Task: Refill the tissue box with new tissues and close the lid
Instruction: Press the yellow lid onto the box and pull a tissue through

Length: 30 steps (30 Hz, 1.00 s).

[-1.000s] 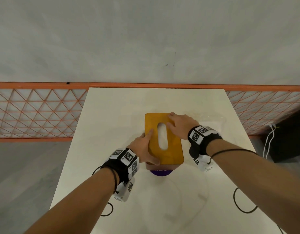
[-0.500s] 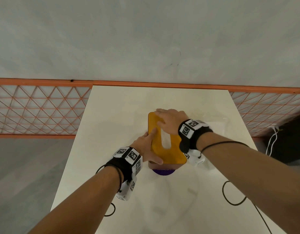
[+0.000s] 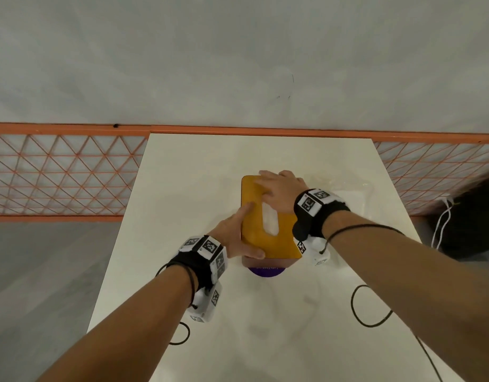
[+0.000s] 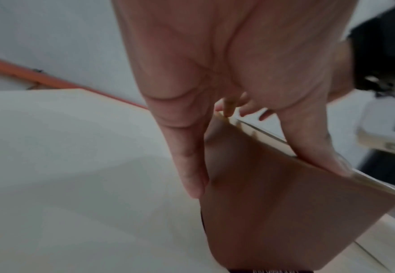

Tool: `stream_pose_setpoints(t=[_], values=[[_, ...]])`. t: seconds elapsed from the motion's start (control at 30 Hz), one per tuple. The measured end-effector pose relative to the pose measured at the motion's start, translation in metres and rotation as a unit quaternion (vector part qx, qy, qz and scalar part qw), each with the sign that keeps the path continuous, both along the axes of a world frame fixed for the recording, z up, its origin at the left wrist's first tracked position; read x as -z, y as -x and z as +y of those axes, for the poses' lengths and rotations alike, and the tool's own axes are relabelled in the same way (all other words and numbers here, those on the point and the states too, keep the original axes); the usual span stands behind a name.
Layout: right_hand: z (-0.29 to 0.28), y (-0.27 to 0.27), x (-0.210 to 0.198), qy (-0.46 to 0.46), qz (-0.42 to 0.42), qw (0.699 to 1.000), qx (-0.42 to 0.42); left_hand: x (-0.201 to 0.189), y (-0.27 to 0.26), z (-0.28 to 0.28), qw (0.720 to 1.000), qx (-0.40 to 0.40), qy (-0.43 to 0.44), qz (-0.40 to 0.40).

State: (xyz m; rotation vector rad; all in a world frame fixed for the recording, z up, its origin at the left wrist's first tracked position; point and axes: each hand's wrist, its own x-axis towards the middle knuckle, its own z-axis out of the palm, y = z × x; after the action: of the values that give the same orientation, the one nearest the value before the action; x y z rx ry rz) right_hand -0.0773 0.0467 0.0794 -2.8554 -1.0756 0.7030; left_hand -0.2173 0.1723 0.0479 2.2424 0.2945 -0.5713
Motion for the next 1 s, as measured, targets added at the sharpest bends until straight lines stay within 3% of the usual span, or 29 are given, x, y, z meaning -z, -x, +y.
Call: stream_pose_setpoints(t=[0.07,0.17,0.33,0.83,1.0], values=[[-0.026,0.008,0.01,-0.067,0.02,0.994,0.081,0.007,0.009,0.004,0.998,-0.033,0.042,-0.034],[-0.058,0.027,0.025,-0.181,0.116,0.963,0.165,0.014,0.018,0.008,0.991,-0.074,0.091,-0.07],[-0.071,0.048,0.036,-0.256,0.159,0.926,0.226,0.021,0.023,0.007,0.989,-0.067,0.124,-0.053],[-0.07,0.057,0.034,-0.259,0.161,0.921,0.244,0.021,0.028,0.007,0.986,-0.075,0.141,-0.04],[-0.072,0.059,0.031,-0.254,0.164,0.923,0.239,0.022,0.028,0.005,0.991,-0.064,0.111,-0.032]])
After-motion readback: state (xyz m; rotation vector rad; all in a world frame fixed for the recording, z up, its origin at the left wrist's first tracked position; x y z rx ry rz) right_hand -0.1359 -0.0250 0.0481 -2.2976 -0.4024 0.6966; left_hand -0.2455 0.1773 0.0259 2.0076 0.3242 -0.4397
